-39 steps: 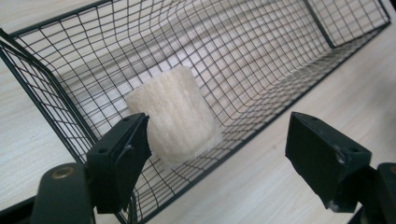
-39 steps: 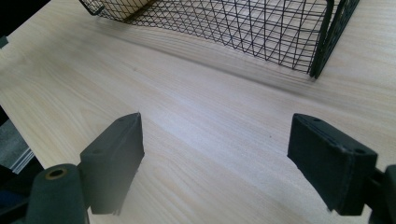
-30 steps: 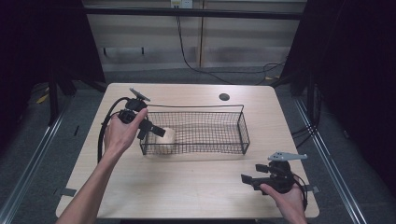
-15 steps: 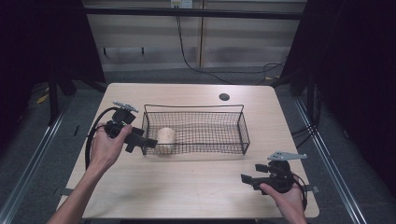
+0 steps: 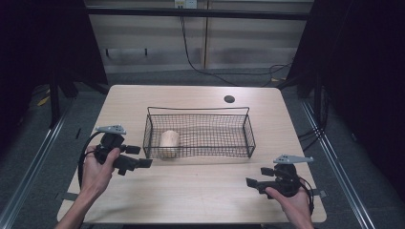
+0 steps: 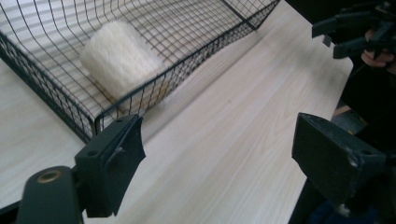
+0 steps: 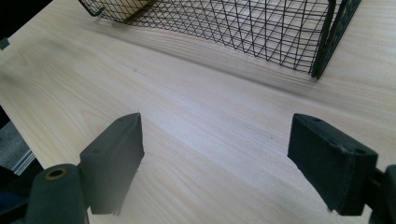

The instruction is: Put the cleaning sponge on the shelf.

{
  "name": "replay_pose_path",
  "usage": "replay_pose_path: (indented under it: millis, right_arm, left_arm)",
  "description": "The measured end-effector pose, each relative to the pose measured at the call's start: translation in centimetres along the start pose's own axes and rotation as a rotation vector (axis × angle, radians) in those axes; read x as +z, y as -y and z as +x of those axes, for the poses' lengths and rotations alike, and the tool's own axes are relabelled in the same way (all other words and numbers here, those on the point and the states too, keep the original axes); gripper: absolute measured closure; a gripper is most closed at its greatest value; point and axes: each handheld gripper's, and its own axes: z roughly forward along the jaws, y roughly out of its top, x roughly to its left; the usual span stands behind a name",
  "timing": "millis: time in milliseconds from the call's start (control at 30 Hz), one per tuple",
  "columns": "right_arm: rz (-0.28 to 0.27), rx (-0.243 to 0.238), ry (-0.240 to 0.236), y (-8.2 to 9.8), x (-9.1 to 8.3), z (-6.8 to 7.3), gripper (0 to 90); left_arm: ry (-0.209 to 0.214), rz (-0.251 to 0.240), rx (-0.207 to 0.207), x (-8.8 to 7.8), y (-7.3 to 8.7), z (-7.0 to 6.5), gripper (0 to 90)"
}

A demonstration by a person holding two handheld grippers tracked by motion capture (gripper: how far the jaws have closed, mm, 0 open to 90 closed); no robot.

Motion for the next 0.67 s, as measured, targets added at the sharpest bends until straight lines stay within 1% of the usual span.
replay_pose_path:
  millis: [67, 100, 167, 200, 233, 267, 333, 367, 400, 467, 500, 533, 567, 633, 667]
  right_arm:
    - [-0.003, -0.004, -0.001, 0.0, 0.0, 0.0, 18.0]
    - [-0.003, -0.004, 0.001, 0.0, 0.0, 0.0, 18.0]
    - [-0.003, -0.004, 0.001, 0.0, 0.0, 0.0, 18.0]
    - [-0.005, -0.003, 0.002, 0.0, 0.0, 0.0, 18.0]
    - [-0.004, -0.004, 0.003, 0.0, 0.1, 0.0, 17.9]
    - [-0.004, -0.004, 0.003, 0.0, 0.1, 0.0, 17.9]
    - [-0.006, -0.005, 0.007, 0.0, 0.0, 0.1, 18.4]
    - [-0.007, -0.006, 0.011, 0.0, 0.0, 0.1, 18.5]
    - [-0.005, -0.005, 0.014, 0.0, 0.0, 0.1, 18.5]
    - [-0.004, -0.002, 0.018, 0.0, 0.0, -0.1, 18.5]
    - [-0.007, -0.001, 0.027, 0.0, 0.0, -0.1, 18.5]
    - [-0.008, -0.003, 0.030, 0.0, 0.0, -0.1, 18.5]
    - [-0.010, -0.003, 0.029, 0.0, 0.0, -0.1, 18.5]
    - [-0.017, -0.004, 0.042, 0.1, 0.0, -0.1, 18.8]
    - [-0.003, -0.023, 0.070, 0.1, 0.2, -0.3, 25.8]
  left_arm:
    - [-0.012, -0.009, -0.009, -0.4, 0.9, 0.0, 16.3]
    - [-0.009, -0.014, -0.010, -0.5, 1.5, 0.0, 16.2]
    - [-0.023, -0.028, -0.019, -0.8, 2.7, 0.0, 16.2]
    - [-0.024, -0.021, -0.019, -0.8, 3.1, 0.1, 16.2]
    - [-0.035, -0.020, -0.019, -0.8, 3.4, 0.1, 16.3]
    - [-0.047, -0.033, -0.017, -0.9, 3.7, 0.1, 16.3]
    - [-0.038, -0.039, -0.020, -0.9, 4.5, 0.0, 16.2]
    - [-0.036, -0.032, -0.027, -0.8, 4.8, 0.0, 16.2]
    - [-0.042, -0.031, -0.029, -0.8, 5.1, 0.0, 16.2]
    - [-0.061, -0.057, -0.035, -0.7, 6.0, 0.0, 16.2]
    - [-0.057, -0.071, -0.048, -0.7, 6.3, 0.0, 16.2]
    - [-0.056, -0.073, -0.045, -0.6, 6.6, -0.1, 16.2]
    - [-0.064, -0.053, -0.034, -0.5, 6.9, -0.1, 16.2]
    - [-0.080, -0.064, -0.026, -0.5, 7.4, -0.3, 16.2]
    - [-0.105, -0.045, -0.017, -0.4, 7.5, -0.3, 16.2]
